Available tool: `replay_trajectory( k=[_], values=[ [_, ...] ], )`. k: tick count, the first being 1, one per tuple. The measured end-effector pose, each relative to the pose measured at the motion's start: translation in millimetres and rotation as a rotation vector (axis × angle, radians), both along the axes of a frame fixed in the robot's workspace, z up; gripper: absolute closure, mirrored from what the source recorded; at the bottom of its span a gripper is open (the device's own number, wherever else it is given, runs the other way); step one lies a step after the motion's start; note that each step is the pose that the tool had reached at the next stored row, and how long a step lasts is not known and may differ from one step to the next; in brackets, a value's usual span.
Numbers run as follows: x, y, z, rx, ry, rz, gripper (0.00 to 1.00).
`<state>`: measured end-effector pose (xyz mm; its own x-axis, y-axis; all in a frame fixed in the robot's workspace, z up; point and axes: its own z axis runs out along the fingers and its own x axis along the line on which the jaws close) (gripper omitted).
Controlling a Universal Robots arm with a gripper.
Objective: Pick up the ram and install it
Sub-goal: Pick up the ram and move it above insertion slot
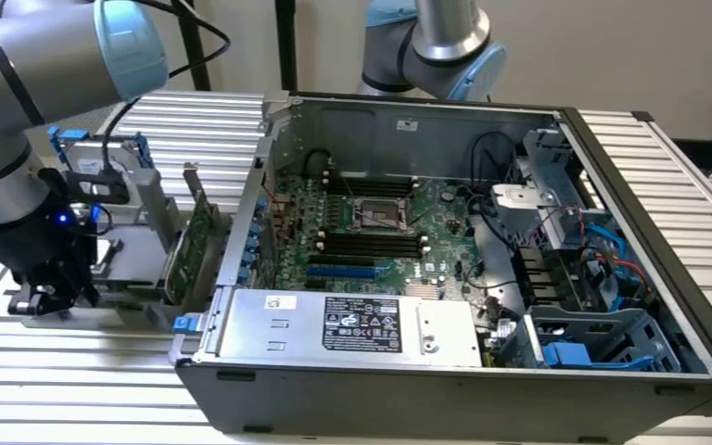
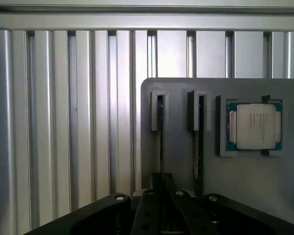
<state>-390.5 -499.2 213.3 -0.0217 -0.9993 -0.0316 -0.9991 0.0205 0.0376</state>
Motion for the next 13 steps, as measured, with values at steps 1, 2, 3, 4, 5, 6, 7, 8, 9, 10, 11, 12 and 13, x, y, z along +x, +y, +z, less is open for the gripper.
replay_trajectory(
  k=[1,2,3,4,5,6,7,8,9,10,11,12,13],
  values=[
    [0.0,0.0,4.5,-0.0001,0.0000,0.000,1.00],
    [0.0,0.0,8.9,-0.0001,0.0000,0.000,1.00],
    [0.0,0.0,13.5,-0.0001,0.0000,0.000,1.00],
    [0.0,0.0,18.0,-0.0002,0.0002,0.000,1.00],
    [0.1,0.0,22.6,-0.0001,0.0000,0.000,1.00],
    [0.4,0.0,27.1,0.0000,-0.0001,0.000,1.00],
    [0.7,-0.1,31.9,-0.0001,0.0001,0.000,1.00],
    [1.2,-0.1,36.4,-0.0001,0.0000,0.000,1.00],
    [1.8,-0.1,40.9,0.0000,0.0000,0.000,1.00],
    [2.7,-0.1,45.4,-0.0002,0.0001,0.000,1.00],
    [3.9,0.0,49.8,0.0001,-0.0001,0.000,1.00],
    [5.4,0.0,54.4,-0.0001,0.0000,0.000,1.00],
    [7.2,0.0,59.3,-0.0002,0.0001,0.000,1.00]
  ],
)
